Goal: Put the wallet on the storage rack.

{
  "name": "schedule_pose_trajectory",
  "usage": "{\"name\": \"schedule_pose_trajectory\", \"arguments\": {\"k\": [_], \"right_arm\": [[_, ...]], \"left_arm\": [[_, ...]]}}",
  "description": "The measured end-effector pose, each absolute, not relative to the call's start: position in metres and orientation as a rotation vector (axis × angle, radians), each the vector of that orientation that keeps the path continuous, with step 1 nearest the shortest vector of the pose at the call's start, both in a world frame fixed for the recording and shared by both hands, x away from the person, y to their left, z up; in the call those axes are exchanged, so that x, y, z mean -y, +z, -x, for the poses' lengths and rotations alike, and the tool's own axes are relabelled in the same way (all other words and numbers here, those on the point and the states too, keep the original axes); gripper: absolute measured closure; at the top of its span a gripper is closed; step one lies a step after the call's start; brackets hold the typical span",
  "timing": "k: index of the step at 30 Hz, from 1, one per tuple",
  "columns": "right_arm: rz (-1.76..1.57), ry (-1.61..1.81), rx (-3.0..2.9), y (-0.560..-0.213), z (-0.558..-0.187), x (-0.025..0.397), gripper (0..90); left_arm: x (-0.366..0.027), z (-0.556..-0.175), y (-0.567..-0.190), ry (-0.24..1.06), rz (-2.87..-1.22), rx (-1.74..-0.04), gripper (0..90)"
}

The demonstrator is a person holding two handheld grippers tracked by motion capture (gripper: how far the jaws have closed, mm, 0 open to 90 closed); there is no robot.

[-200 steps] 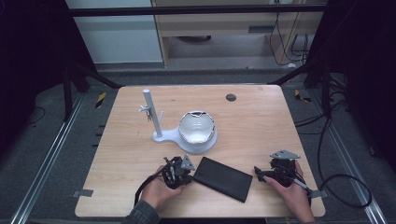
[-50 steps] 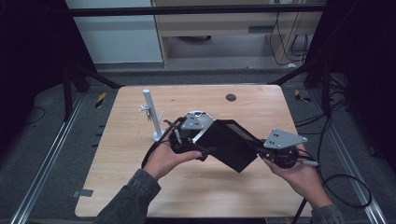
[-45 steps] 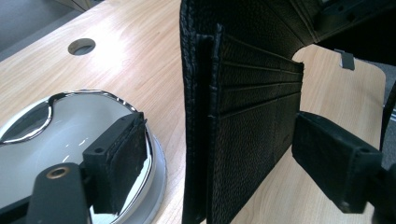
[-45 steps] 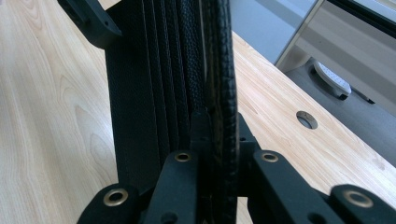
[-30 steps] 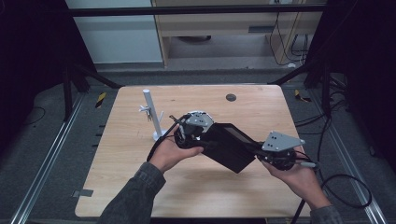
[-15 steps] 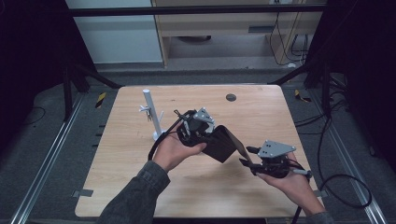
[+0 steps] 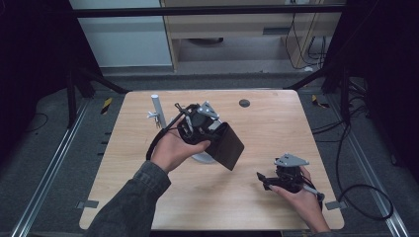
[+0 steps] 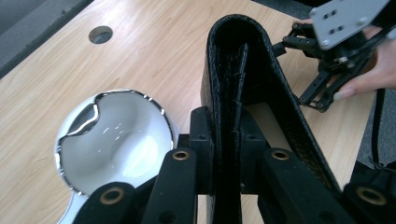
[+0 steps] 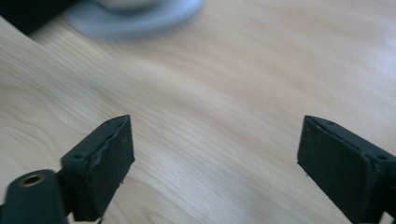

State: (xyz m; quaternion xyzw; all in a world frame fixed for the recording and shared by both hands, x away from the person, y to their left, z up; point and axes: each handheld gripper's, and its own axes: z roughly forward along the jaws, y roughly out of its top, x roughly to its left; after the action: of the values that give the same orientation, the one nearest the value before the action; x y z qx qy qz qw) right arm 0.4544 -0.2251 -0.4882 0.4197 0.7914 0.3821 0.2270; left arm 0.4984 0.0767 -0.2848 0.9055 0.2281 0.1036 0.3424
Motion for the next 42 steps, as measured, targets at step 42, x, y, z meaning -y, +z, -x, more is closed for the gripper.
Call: {"name": "schedule_pose_trajectory", "arguments": {"k": [42], "right_arm": [[-1.341,0.941,-2.163,-0.513,-0.463,0.23,5.9]], "left_arm": [[-0.119,-0.529,-0.257,0.406,-2.314,-0.748,80.1]]}}
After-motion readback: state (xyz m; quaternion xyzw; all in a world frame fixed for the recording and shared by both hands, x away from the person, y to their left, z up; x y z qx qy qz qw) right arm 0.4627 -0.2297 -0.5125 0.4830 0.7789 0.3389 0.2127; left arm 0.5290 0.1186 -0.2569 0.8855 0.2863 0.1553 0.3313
